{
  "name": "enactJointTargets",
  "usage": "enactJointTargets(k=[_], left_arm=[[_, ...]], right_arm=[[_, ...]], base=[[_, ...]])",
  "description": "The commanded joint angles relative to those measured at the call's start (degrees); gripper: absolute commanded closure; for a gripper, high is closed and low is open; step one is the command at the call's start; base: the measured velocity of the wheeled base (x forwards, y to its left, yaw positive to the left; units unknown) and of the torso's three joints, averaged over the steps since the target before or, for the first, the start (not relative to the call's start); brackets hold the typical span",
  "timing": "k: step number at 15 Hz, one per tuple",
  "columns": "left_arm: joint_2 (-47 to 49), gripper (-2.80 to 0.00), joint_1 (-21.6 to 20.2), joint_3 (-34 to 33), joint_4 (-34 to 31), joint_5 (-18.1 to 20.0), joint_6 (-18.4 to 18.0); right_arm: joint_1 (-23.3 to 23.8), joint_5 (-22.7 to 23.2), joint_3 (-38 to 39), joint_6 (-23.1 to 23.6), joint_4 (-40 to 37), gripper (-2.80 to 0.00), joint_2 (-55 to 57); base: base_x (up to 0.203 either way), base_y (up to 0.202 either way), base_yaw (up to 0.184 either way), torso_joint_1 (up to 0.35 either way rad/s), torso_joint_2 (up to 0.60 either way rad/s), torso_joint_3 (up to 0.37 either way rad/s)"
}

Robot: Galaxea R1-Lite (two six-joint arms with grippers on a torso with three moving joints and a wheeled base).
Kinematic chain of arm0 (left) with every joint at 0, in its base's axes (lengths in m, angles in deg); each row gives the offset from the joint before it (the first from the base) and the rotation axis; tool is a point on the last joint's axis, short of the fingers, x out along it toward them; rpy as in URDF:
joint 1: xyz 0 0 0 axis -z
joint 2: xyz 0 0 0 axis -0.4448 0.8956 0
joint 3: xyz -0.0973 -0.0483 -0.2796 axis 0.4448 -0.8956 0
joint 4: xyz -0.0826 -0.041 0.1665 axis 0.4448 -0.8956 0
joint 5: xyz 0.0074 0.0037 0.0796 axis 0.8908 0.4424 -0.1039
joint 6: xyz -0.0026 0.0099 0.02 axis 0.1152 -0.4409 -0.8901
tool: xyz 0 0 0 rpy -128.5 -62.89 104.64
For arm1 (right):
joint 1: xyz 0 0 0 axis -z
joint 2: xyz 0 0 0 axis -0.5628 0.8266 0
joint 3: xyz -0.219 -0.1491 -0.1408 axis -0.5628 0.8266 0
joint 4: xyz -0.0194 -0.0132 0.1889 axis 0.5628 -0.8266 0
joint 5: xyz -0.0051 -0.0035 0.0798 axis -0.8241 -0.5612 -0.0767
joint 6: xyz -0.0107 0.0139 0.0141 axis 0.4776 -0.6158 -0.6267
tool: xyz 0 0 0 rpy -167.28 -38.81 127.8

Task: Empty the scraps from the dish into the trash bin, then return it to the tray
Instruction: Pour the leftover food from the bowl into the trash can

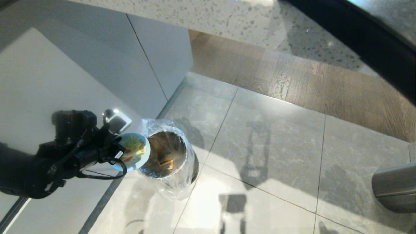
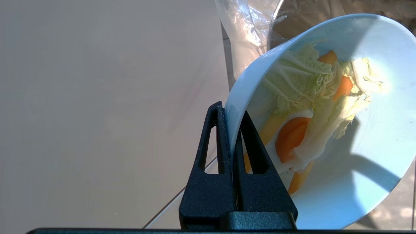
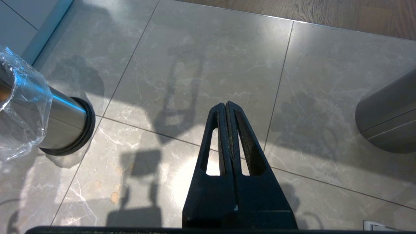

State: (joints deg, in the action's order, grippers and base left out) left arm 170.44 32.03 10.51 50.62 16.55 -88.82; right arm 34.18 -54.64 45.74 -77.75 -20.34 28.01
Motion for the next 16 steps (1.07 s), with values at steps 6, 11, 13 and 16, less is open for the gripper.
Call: enactJointTargets(k=[6, 11, 13, 16], left_arm=[[-1.39, 0.00, 0.80, 1.36, 0.15, -0.16, -1.86], [-0.95, 0.00, 0.90, 4.56, -0.18, -1.24, -7.33], [-0.95, 0.00, 1.24, 4.64, -0.27, -1.38, -7.33], [-0.77, 0.00, 1.32, 4.82, -0.19, -1.65, -7.40]], right_arm=[[-0.01, -0.02, 0.00, -0.04, 0.06, 0.00, -0.02], [-0.01, -0.02, 0.00, -0.04, 0.02, 0.00, -0.02], [-0.01, -0.02, 0.00, -0.04, 0.10, 0.00, -0.02], [-0.01, -0.02, 0.00, -0.04, 0.11, 0.00, -0.02]], base=[[0.000, 0.000, 0.000, 0.000, 0.00, 0.000], [0.000, 0.000, 0.000, 0.000, 0.00, 0.000], [0.000, 0.000, 0.000, 0.000, 0.00, 0.000], [0.000, 0.000, 0.000, 0.000, 0.00, 0.000]])
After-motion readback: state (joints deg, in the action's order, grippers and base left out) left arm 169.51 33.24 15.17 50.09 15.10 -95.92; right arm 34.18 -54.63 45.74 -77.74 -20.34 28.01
